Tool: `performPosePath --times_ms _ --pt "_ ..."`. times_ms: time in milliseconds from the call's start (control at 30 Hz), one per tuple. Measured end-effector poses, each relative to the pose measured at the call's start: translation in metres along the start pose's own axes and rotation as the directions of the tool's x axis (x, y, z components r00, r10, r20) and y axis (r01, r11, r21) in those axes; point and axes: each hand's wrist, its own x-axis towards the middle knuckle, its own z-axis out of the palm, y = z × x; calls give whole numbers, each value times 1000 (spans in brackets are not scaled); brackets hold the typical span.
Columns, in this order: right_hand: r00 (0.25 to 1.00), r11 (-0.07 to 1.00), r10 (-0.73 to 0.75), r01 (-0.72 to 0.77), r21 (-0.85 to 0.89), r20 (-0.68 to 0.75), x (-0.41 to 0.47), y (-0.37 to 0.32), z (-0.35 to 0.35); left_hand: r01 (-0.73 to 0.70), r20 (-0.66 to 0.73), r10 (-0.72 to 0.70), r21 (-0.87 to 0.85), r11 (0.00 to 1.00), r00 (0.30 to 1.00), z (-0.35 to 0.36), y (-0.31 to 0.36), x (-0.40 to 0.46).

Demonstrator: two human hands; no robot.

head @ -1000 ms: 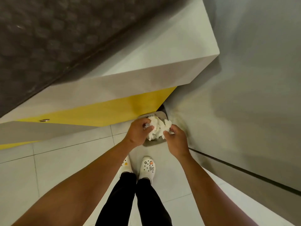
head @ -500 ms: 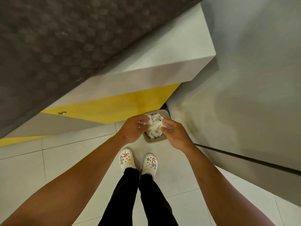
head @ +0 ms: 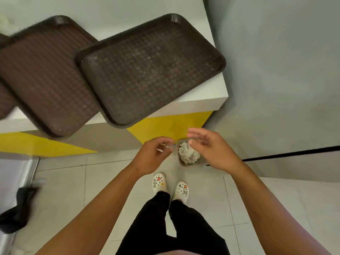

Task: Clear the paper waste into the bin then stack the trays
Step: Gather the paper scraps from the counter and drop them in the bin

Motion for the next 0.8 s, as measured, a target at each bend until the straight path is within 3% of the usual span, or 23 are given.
performPosePath --times_ms 333,600,800 --pt "975 981 -178 186 -55 131 -35 -102 62 -80 -257 61 -63 995 964 -94 39 -107" --pt "946 956 -260 280 -88 194 -7 -166 151 -108 -443 68 -67 992 894 -198 23 -156" --pt "917 931 -330 356 -82 226 22 -214 234 -122 -498 82 -48 991 863 -284 0 -182"
